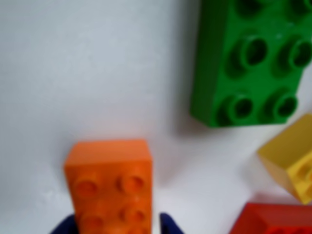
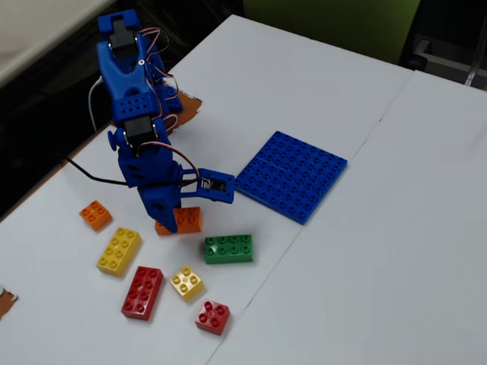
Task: Pick up the 2x4 orange block and go up the 8x8 blue block.
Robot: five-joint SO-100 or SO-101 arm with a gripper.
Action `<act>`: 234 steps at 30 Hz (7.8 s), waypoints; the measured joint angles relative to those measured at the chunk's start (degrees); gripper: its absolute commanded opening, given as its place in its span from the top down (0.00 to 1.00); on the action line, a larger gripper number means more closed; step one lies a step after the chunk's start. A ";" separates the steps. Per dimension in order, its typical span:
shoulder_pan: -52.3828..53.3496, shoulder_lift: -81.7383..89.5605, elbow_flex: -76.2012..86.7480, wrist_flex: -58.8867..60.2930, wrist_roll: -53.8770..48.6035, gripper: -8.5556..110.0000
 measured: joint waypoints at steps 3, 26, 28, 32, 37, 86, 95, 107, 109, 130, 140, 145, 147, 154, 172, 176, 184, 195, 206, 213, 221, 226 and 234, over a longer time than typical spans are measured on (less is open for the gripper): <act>0.00 -0.26 0.00 0.00 0.00 0.76; -2.11 2.37 0.09 7.47 15.64 0.88; -2.55 5.89 0.09 10.99 19.86 0.88; -2.64 12.13 0.09 18.11 26.02 0.88; -2.64 18.28 -2.02 27.86 29.88 0.88; -38.58 -7.03 -47.64 32.70 78.22 0.88; -38.41 -8.35 -46.32 32.78 74.18 0.88; -38.14 -8.35 -42.89 33.57 73.92 0.88; -38.06 -8.35 -42.28 33.57 74.36 0.88; -37.79 -8.00 -37.62 29.71 74.62 0.88; -37.18 -6.68 -37.44 29.71 74.62 0.88; -37.09 -6.06 -37.44 29.71 74.62 0.88; -37.00 -5.63 -37.44 29.71 74.62 0.88; -36.39 -5.45 -37.44 29.71 75.06 0.88; -36.04 -5.45 -37.44 29.88 77.34 0.88; -35.86 -5.45 -37.44 29.88 77.26 0.88; -35.68 -5.45 -37.44 29.88 77.61 0.88; -35.68 -5.45 -37.44 30.32 77.61 0.88; -35.68 -5.45 -37.44 30.32 77.61 0.88; -35.68 -5.45 -37.44 30.32 77.61 0.88; -35.68 -5.45 -37.44 30.32 77.61 0.88; -35.68 -5.45 -37.44 30.41 77.61 0.88; -35.68 -5.45 -37.44 30.41 77.61 0.88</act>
